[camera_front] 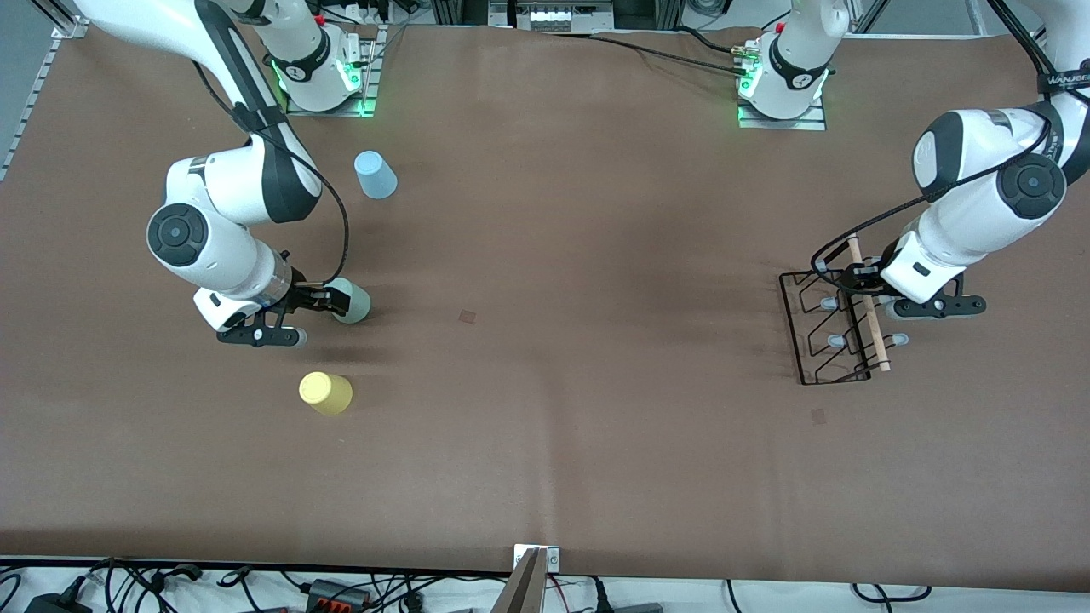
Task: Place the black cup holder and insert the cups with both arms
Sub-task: 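Grasp the holder's wooden handle with the left gripper while the right gripper lowers, then carry the holder mid-table with the left gripper while the right gripper grasps the mint cup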
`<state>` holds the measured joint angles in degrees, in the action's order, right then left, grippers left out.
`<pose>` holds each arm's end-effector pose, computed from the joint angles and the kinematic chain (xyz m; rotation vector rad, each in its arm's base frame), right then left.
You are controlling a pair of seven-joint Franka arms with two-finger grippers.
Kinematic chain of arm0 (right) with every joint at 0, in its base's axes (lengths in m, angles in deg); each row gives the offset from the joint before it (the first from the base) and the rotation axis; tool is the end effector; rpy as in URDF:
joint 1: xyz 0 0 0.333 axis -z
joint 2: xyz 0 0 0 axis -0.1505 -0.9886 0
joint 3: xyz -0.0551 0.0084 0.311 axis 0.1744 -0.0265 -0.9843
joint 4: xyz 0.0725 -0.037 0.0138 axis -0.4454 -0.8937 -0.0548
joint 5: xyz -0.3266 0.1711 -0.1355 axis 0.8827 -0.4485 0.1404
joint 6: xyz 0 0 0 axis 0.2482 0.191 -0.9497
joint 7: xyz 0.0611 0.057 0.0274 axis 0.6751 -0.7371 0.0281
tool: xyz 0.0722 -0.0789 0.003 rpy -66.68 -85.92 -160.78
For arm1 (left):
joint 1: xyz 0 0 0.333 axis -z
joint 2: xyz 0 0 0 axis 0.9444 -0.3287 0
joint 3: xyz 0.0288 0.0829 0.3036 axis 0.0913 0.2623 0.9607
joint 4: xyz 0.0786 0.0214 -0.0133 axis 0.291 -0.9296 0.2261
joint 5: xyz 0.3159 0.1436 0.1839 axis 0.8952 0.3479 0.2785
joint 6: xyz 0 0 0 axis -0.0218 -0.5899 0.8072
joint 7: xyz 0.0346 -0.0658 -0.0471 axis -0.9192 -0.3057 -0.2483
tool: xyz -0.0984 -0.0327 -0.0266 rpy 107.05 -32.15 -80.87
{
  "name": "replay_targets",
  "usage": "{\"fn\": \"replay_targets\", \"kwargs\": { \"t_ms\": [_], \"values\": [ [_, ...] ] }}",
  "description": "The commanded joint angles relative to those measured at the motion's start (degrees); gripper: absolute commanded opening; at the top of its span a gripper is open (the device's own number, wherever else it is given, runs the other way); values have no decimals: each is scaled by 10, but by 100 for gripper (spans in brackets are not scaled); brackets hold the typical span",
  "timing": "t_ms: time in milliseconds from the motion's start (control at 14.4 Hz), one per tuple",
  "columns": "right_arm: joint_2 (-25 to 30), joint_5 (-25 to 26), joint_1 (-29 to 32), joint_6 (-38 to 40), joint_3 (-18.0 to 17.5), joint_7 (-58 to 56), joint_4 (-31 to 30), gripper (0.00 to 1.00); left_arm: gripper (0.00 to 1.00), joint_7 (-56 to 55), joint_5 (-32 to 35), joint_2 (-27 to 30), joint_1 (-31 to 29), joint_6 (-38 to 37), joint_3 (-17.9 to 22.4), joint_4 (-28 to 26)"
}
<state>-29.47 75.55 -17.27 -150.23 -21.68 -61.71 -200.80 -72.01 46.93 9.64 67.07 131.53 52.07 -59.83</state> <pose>0.5929 0.1273 0.2990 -3.1150 0.0708 0.0902 0.5484 0.0143 0.3431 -3.0972 -0.1163 0.0495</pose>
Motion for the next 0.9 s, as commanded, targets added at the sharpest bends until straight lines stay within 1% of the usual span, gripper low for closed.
{"fn": "replay_targets", "kwargs": {
  "t_ms": [0,69,139,278,416,555,694,833],
  "values": [
    [8,8,-5,-12,2,13,-24,100,48,-20,10,14,-1,7,-6,-17],
    [10,8,-5,-15,2,13,-31,100,43,-20,10,12,-2,2,-6,-18],
    [12,8,-5,-18,2,13,-37,100,32,-20,10,8,-2,0,-6,-19],
    [18,8,-6,-20,2,14,-51,100,29,-21,10,5,-2,1,-6,-17],
    [25,8,-4,-24,2,14,-61,100,15,-21,10,0,-3,0,-6,-18],
    [32,8,-6,-52,2,14,-86,100,5,-20,10,-5,-8,-5,-6,-16],
    [29,8,-3,-97,2,14,-112,100,1,-20,10,-4,-11,-31,-7,-5],
    [30,8,-5,-142,2,14,-142,100,1,-16,10,-2,-11,-52,-7,14]
  ]
}}
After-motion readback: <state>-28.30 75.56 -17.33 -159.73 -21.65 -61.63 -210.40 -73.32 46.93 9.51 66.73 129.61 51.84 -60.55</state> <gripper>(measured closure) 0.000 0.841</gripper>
